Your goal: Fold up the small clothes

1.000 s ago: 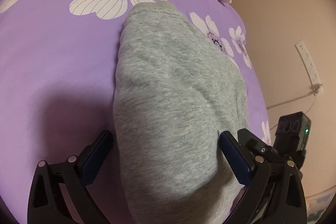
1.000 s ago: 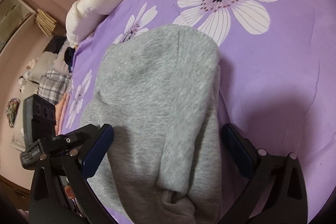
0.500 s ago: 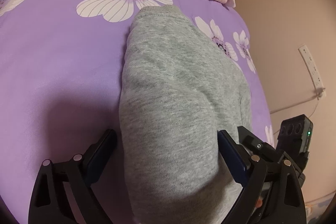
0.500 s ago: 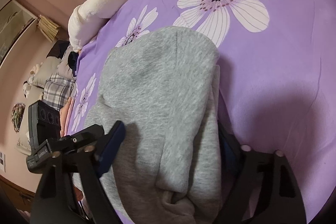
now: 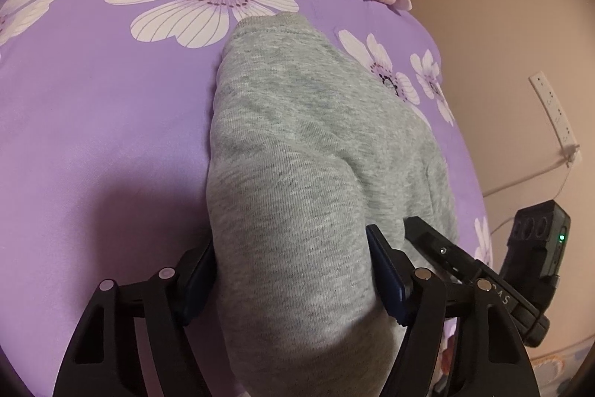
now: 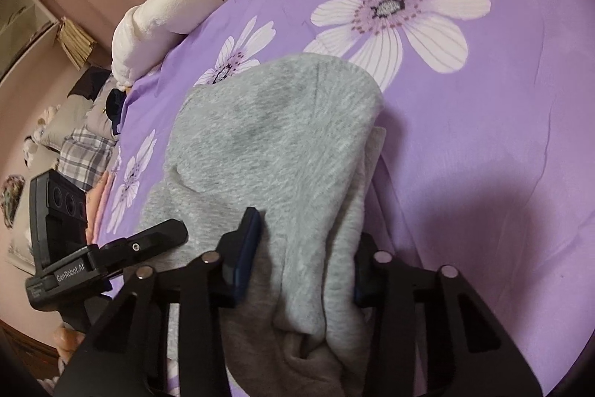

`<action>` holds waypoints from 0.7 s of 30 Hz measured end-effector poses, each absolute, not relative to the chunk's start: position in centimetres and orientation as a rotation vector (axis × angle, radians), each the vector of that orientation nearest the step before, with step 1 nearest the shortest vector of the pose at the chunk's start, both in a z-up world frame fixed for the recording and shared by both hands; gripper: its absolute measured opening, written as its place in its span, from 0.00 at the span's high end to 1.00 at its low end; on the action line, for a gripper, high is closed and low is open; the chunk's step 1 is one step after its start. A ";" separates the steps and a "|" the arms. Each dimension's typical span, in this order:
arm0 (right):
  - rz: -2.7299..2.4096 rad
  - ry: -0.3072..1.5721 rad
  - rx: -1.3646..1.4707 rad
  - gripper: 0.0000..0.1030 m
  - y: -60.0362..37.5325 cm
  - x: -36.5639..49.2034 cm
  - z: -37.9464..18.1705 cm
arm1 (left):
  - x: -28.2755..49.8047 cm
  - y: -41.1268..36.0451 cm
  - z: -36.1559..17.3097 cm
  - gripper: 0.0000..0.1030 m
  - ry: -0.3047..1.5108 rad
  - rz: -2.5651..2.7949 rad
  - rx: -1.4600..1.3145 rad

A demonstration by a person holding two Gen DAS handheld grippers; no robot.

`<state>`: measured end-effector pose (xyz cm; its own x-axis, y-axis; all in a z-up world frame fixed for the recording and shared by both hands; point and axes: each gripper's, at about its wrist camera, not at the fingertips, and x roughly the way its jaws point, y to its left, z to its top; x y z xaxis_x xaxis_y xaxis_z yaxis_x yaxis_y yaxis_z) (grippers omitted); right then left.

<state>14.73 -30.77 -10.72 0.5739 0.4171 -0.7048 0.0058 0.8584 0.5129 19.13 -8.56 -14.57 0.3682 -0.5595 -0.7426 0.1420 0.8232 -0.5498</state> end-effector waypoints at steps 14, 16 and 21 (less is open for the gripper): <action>0.328 0.760 0.395 0.77 -27.8 13.8 -7.1 | 18.0 -8.3 -12.9 0.32 1.023 -0.505 -0.388; 0.342 0.747 0.389 0.77 -27.3 13.7 -6.8 | 17.8 -7.9 -12.5 0.32 0.998 -0.488 -0.375; 0.397 0.715 0.362 0.78 -25.3 13.6 -5.8 | 17.6 -6.1 -11.7 0.32 0.963 -0.461 -0.386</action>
